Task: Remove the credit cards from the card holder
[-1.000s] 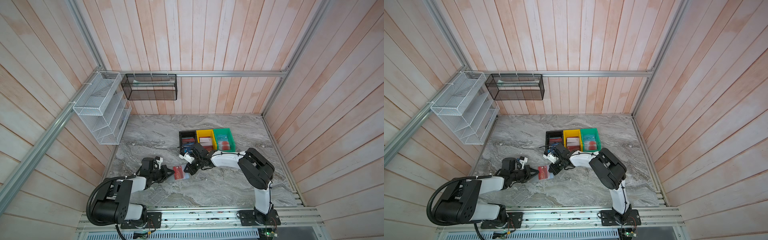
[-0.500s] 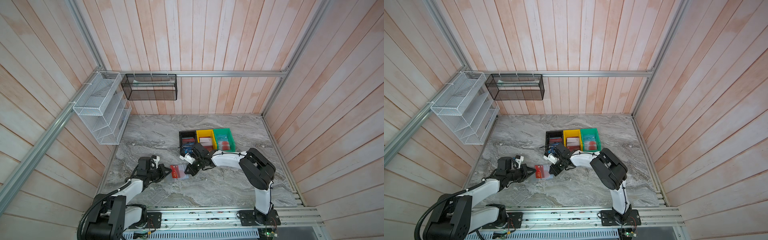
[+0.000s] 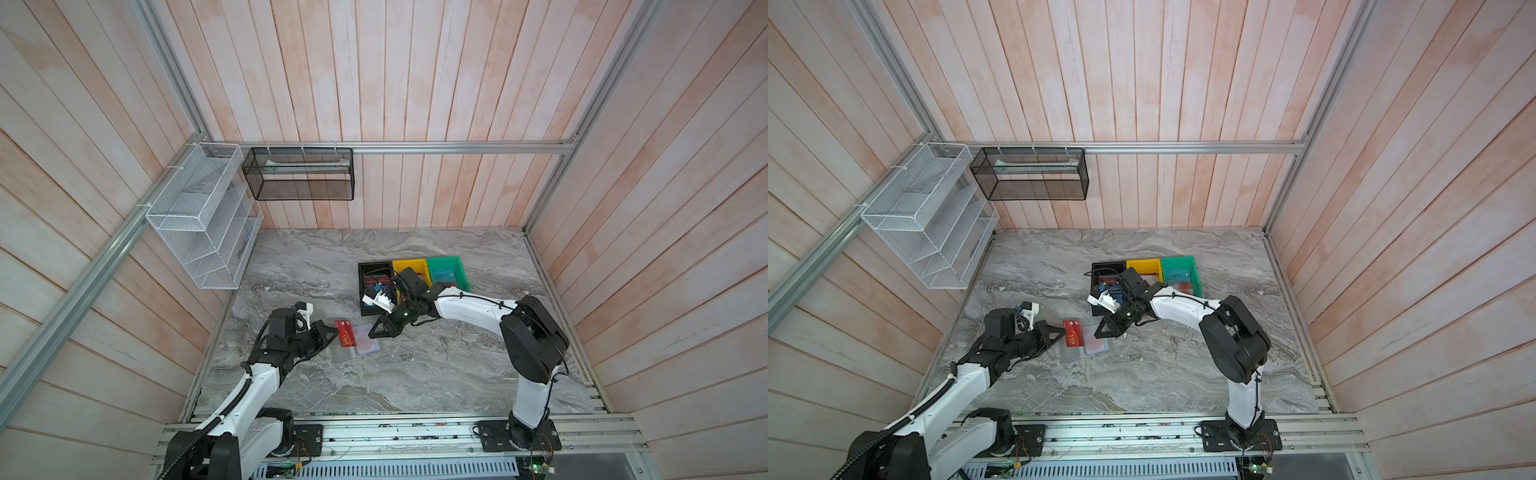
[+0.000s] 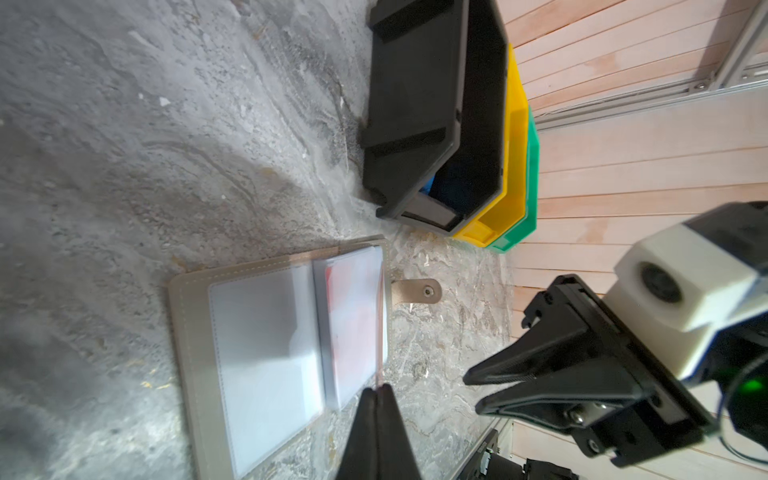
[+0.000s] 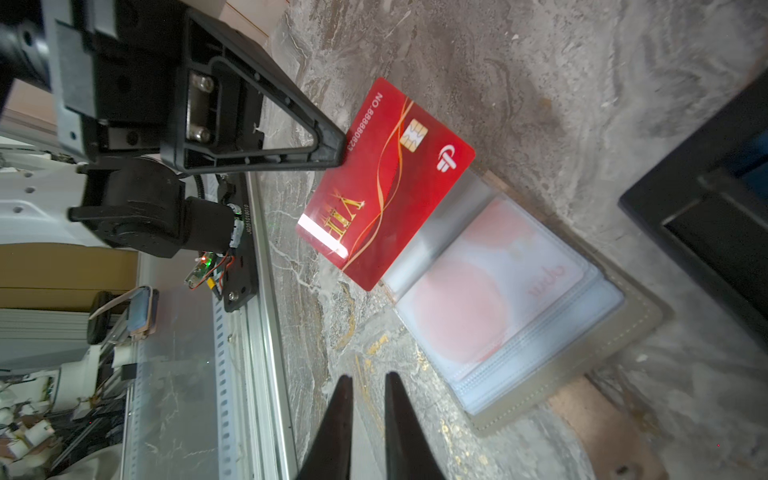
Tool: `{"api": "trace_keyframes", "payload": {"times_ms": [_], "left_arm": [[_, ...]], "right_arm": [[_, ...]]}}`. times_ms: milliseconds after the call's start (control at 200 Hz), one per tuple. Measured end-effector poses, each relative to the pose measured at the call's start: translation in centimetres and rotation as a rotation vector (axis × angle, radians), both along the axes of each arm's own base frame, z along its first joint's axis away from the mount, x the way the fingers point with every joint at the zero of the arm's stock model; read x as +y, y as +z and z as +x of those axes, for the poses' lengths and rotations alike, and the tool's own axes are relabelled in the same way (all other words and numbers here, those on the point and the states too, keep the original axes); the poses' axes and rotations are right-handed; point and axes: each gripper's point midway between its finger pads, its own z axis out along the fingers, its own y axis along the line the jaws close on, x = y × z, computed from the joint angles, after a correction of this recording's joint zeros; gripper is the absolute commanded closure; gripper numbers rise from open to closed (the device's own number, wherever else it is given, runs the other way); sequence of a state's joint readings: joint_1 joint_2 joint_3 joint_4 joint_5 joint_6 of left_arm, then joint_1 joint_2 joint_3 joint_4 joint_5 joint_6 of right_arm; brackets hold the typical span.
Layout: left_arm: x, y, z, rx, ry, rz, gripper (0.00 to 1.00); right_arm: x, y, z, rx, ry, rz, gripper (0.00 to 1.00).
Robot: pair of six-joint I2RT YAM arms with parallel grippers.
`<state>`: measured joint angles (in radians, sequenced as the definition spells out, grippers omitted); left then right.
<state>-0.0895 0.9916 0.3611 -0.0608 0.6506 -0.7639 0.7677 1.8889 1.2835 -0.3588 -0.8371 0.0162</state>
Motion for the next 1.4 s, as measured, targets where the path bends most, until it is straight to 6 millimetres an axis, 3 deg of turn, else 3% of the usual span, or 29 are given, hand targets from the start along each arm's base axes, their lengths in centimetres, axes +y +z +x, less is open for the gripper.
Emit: {"api": "trace_keyframes", "payload": {"times_ms": [220,475,760,1400], "left_arm": [[-0.8,0.1,-0.3,-0.062,0.005,-0.107,1.00],[-1.8,2.9,0.6,-0.181,-0.006,-0.175,1.00],[-3.2,4.8,0.5,-0.257,-0.045,-0.211,1.00],[-3.3,4.5,0.8,-0.264,-0.035,-0.213,1.00]], "right_arm": [[0.1,1.0,0.0,0.084,0.029,0.095,0.80],[0.5,1.6,0.5,0.165,0.042,0.184,0.78],[0.2,1.4,2.3,0.235,0.011,0.229,0.77],[0.8,2.5,2.6,0.264,0.023,0.275,0.76]]}}
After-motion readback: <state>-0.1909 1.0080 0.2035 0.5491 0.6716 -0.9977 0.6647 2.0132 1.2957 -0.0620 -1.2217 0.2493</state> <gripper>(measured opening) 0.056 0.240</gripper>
